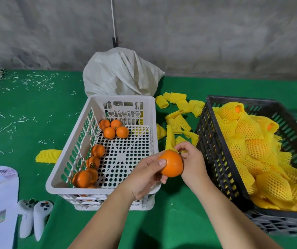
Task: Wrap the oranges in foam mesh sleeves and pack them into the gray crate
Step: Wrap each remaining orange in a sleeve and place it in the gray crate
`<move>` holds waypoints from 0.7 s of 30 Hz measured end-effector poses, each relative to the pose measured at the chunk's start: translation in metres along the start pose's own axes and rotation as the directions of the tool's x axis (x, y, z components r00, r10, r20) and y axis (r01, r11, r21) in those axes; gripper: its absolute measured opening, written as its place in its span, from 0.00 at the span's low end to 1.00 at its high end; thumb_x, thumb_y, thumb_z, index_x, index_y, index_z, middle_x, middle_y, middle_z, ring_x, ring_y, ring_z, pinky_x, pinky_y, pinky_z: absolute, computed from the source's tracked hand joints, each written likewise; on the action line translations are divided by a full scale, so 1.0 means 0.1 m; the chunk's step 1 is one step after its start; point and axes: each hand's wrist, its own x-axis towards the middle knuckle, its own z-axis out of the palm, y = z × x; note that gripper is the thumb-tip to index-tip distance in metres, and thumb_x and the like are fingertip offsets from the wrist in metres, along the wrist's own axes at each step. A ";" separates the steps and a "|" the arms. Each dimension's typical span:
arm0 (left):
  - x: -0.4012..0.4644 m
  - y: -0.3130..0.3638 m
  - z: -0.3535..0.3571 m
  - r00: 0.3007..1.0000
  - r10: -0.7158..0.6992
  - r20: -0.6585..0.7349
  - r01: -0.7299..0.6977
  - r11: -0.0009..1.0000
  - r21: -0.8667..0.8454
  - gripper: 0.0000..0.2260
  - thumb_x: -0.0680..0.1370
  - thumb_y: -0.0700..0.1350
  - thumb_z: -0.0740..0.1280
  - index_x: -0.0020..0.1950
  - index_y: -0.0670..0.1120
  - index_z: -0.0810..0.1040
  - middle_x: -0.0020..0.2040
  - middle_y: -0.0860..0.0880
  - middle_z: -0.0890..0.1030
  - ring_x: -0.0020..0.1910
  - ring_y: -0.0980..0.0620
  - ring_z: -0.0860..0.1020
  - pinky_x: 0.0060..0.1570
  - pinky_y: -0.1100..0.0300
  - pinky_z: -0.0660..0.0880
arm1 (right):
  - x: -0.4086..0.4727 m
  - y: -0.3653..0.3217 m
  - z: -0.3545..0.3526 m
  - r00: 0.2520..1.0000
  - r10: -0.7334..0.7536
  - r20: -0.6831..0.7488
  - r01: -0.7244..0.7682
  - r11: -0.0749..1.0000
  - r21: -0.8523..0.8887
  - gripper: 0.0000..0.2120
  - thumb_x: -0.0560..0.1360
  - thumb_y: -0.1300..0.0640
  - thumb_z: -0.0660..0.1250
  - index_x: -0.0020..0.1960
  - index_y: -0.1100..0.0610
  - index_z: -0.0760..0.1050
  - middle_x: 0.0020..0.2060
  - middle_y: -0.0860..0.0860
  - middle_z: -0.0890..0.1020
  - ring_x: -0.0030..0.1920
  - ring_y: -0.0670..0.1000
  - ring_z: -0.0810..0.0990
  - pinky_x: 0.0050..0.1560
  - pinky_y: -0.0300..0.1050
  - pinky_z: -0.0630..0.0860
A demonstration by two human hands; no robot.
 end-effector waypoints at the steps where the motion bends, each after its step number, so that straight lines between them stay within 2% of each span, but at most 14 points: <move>1: 0.00 0.00 0.01 1.000 0.009 -0.023 -0.009 1.000 0.014 0.34 0.72 0.55 0.79 0.73 0.41 0.76 0.51 0.43 0.84 0.35 0.53 0.77 0.37 0.64 0.77 | 0.00 0.01 -0.03 1.000 0.012 -0.004 -0.012 1.000 0.021 0.11 0.78 0.63 0.70 0.48 0.47 0.77 0.48 0.46 0.82 0.48 0.50 0.82 0.46 0.49 0.81; 3: 0.01 -0.01 0.03 0.996 0.038 -0.080 -0.035 0.999 0.041 0.25 0.76 0.50 0.74 0.71 0.42 0.79 0.52 0.41 0.84 0.35 0.53 0.78 0.36 0.64 0.77 | 0.02 0.03 -0.10 0.999 0.031 -0.017 -0.029 0.996 0.086 0.09 0.79 0.62 0.70 0.48 0.47 0.78 0.46 0.45 0.83 0.48 0.47 0.83 0.51 0.49 0.81; 4: 0.02 -0.01 0.03 0.991 0.063 -0.119 -0.056 0.997 0.061 0.24 0.75 0.50 0.74 0.69 0.43 0.80 0.52 0.41 0.84 0.35 0.52 0.78 0.36 0.63 0.77 | 0.02 0.03 -0.13 0.999 0.032 -0.013 -0.030 0.993 0.110 0.09 0.79 0.61 0.71 0.49 0.47 0.79 0.46 0.45 0.84 0.48 0.45 0.83 0.53 0.49 0.81; 8: 0.02 -0.06 0.08 0.962 0.168 -0.214 -0.131 0.975 0.177 0.28 0.68 0.58 0.78 0.65 0.51 0.81 0.53 0.47 0.84 0.40 0.53 0.81 0.39 0.63 0.77 | -0.02 -0.01 -0.20 1.000 0.000 0.030 -0.004 0.989 0.147 0.11 0.79 0.59 0.71 0.50 0.42 0.81 0.44 0.44 0.86 0.48 0.43 0.84 0.56 0.46 0.81; 10: 0.01 -0.08 0.08 0.953 0.206 -0.223 -0.166 0.968 0.187 0.25 0.68 0.58 0.78 0.64 0.59 0.79 0.55 0.52 0.83 0.44 0.55 0.83 0.39 0.63 0.78 | -0.06 -0.03 -0.22 0.999 -0.009 0.049 0.004 0.994 0.107 0.09 0.80 0.59 0.70 0.52 0.44 0.81 0.44 0.44 0.86 0.47 0.43 0.84 0.56 0.47 0.82; 13: 0.01 -0.10 0.04 0.938 0.240 -0.248 -0.196 0.962 0.190 0.29 0.69 0.56 0.79 0.67 0.68 0.74 0.57 0.61 0.82 0.51 0.55 0.85 0.43 0.62 0.80 | -0.11 -0.09 -0.26 0.996 -0.037 0.078 0.035 0.999 0.031 0.07 0.80 0.60 0.70 0.54 0.48 0.81 0.42 0.44 0.86 0.45 0.44 0.84 0.53 0.48 0.83; 15: 0.02 -0.09 0.06 0.927 0.263 -0.266 -0.207 0.953 0.220 0.29 0.70 0.57 0.79 0.70 0.64 0.76 0.60 0.56 0.82 0.53 0.54 0.84 0.46 0.62 0.80 | -0.15 -0.13 -0.30 0.991 -0.087 0.106 0.087 0.996 0.010 0.08 0.79 0.59 0.70 0.51 0.45 0.80 0.39 0.42 0.84 0.41 0.42 0.83 0.48 0.44 0.83; 17: 0.03 -0.10 0.10 0.900 0.304 -0.311 -0.256 0.948 0.187 0.24 0.73 0.54 0.78 0.68 0.57 0.78 0.56 0.51 0.84 0.48 0.54 0.84 0.44 0.64 0.79 | -0.21 -0.17 -0.29 0.973 -0.138 0.185 0.138 0.990 0.017 0.07 0.78 0.57 0.70 0.50 0.44 0.80 0.38 0.41 0.83 0.37 0.41 0.80 0.42 0.43 0.80; 19: 0.04 -0.09 0.10 0.876 0.313 -0.367 -0.295 0.950 0.105 0.20 0.76 0.49 0.75 0.67 0.52 0.75 0.51 0.52 0.85 0.47 0.54 0.84 0.45 0.63 0.80 | -0.26 -0.21 -0.22 0.949 -0.197 0.246 0.200 0.980 0.010 0.06 0.77 0.55 0.70 0.51 0.44 0.79 0.39 0.39 0.82 0.38 0.41 0.79 0.42 0.41 0.79; 21: 0.04 -0.09 0.06 0.904 0.276 -0.326 -0.291 0.957 0.004 0.21 0.78 0.46 0.72 0.69 0.50 0.70 0.52 0.52 0.85 0.50 0.52 0.84 0.48 0.59 0.81 | -0.26 -0.21 -0.14 0.940 -0.269 0.212 0.286 0.957 -0.054 0.09 0.77 0.57 0.70 0.52 0.44 0.77 0.43 0.38 0.79 0.43 0.43 0.79 0.46 0.40 0.79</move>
